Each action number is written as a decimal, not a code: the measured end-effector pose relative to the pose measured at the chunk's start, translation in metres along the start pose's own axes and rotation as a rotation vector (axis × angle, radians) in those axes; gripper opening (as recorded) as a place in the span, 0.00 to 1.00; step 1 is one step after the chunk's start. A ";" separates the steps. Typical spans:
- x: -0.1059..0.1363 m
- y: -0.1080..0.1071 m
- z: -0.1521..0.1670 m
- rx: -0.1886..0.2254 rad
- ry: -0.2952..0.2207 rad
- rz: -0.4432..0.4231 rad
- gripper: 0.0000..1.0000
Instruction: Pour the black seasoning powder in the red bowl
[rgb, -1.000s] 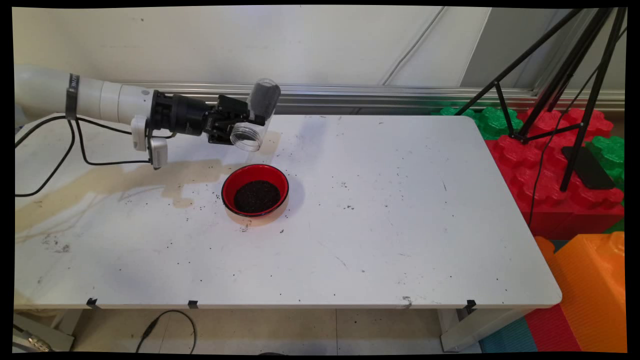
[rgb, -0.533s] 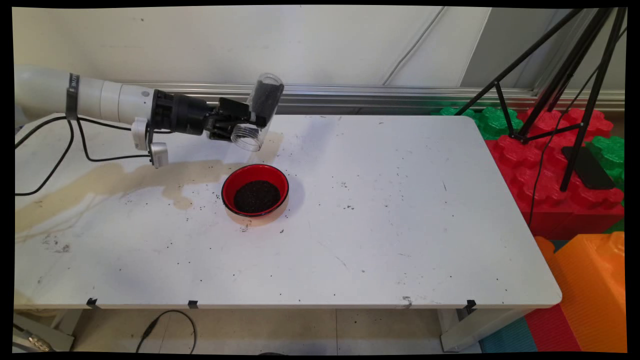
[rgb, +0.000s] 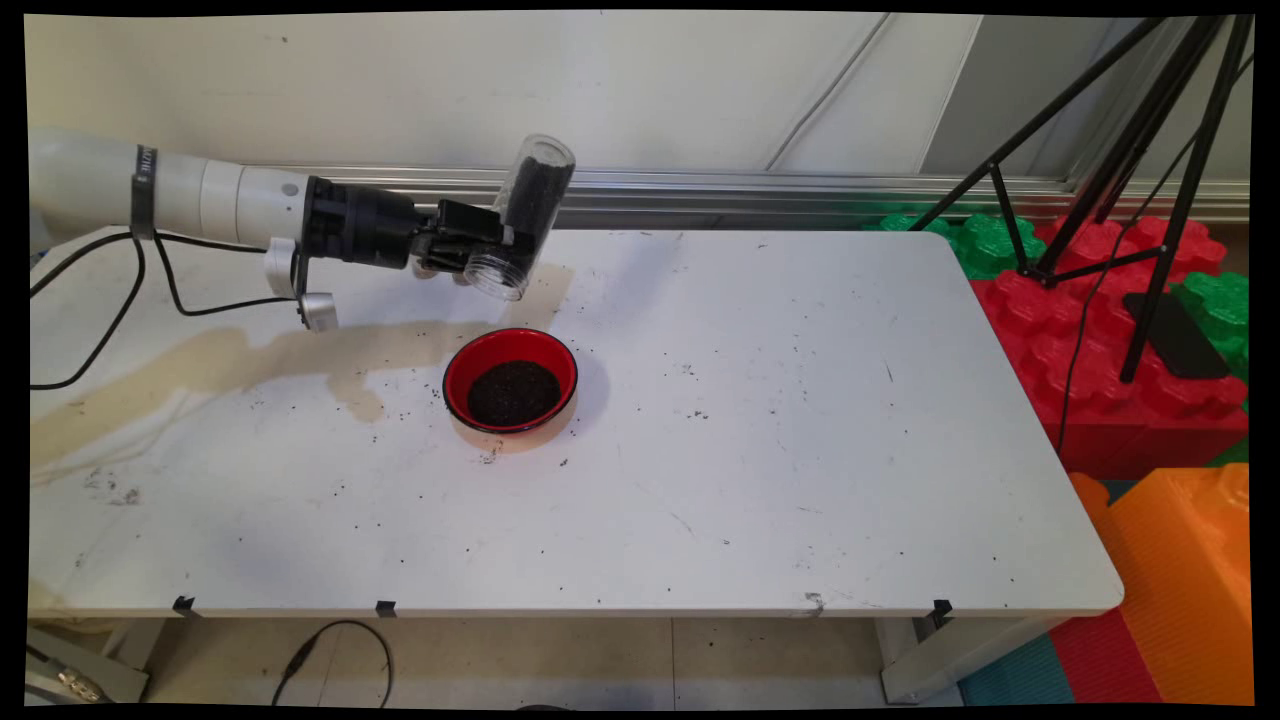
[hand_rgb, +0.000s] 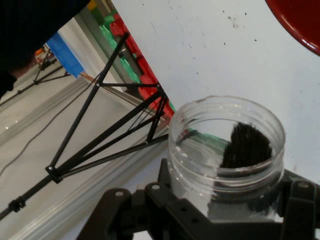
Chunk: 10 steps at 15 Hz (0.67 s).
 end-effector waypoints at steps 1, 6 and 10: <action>0.000 -0.001 0.000 0.002 -0.001 0.017 0.00; 0.000 -0.003 -0.001 0.007 -0.007 0.083 0.00; 0.001 -0.005 -0.001 0.011 -0.011 0.125 0.00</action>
